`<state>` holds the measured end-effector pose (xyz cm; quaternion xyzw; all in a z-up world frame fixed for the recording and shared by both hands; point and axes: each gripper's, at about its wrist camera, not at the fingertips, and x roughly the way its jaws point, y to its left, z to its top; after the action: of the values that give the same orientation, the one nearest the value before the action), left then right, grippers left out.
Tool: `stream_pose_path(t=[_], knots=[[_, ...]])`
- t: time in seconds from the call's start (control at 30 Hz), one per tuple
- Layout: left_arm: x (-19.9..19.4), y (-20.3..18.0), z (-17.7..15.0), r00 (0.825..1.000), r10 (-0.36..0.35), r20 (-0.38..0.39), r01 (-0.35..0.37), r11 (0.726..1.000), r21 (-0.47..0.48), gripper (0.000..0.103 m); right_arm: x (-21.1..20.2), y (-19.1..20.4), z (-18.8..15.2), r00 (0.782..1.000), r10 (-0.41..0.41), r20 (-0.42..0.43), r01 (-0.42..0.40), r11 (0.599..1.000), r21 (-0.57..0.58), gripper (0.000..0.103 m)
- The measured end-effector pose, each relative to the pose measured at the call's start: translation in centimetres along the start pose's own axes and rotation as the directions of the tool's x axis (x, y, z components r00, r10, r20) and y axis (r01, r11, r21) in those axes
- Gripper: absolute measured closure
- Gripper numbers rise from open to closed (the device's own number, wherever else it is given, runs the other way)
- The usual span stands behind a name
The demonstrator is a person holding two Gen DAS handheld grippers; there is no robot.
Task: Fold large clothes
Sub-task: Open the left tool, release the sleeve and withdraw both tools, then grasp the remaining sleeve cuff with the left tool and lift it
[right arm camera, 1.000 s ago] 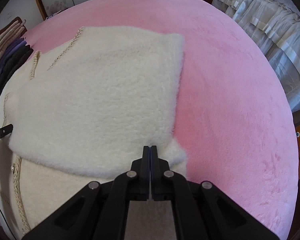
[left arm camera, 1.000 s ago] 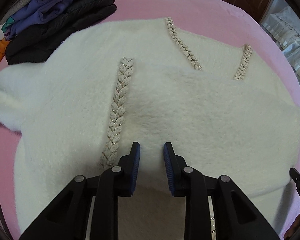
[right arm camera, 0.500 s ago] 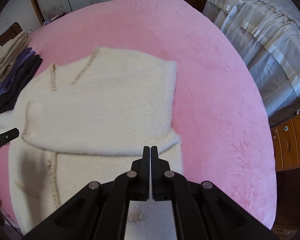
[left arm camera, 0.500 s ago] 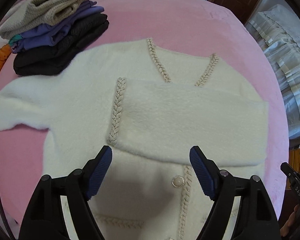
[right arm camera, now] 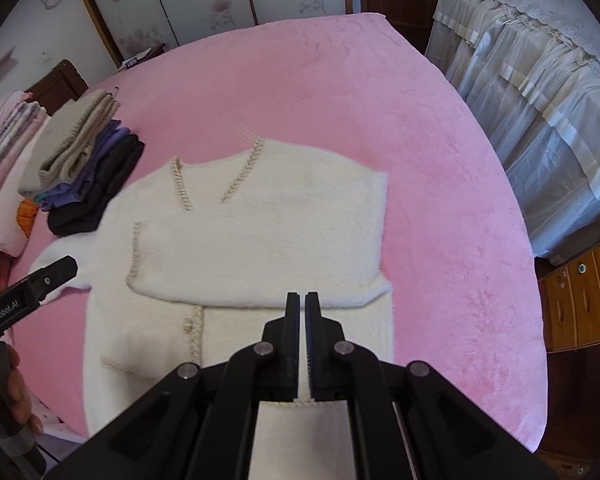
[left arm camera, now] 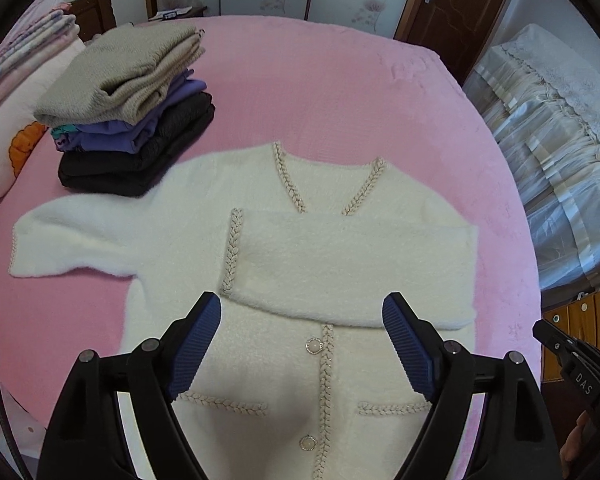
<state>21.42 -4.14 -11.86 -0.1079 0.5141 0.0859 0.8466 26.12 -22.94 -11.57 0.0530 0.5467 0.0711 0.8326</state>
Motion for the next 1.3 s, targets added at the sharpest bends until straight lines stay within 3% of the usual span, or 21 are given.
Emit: stream_pose_path(t=[0.17, 0.57, 0.77, 1.0, 1.3], knots=[[-3.2, -0.9, -0.8, 0.999, -0.006, 0.053, 0.007, 1.0, -0.025, 0.017, -1.8, 0.7, 0.2, 0.999, 0.046, -0.007, -0.046, 0.998, -0.047, 0.1], [-9.6, -0.9, -3.6, 0.992, 0.09, 0.094, -0.082, 0.993, -0.085, 0.017, -3.9, 3.8, -1.6, 0.982, 0.176, -0.069, -0.187, 0.958, -0.219, 0.1], [-12.2, 1.7, -4.9, 0.988, 0.114, 0.101, -0.107, 0.991, -0.075, 0.017, -6.0, 6.9, -2.1, 0.978, 0.207, -0.009, -0.2, 0.93, -0.308, 0.1], [-13.7, 10.2, -5.2, 0.986, 0.121, 0.113, -0.11, 0.989, -0.101, 0.017, -7.2, 11.5, -3.1, 0.977, 0.212, 0.032, -0.187, 0.916, -0.355, 0.1], [-10.7, 28.7, -3.4, 0.995, 0.064, 0.071, -0.052, 0.986, -0.161, 0.017, -5.3, 21.2, -3.2, 0.99, 0.139, 0.034, -0.132, 0.977, -0.165, 0.1]])
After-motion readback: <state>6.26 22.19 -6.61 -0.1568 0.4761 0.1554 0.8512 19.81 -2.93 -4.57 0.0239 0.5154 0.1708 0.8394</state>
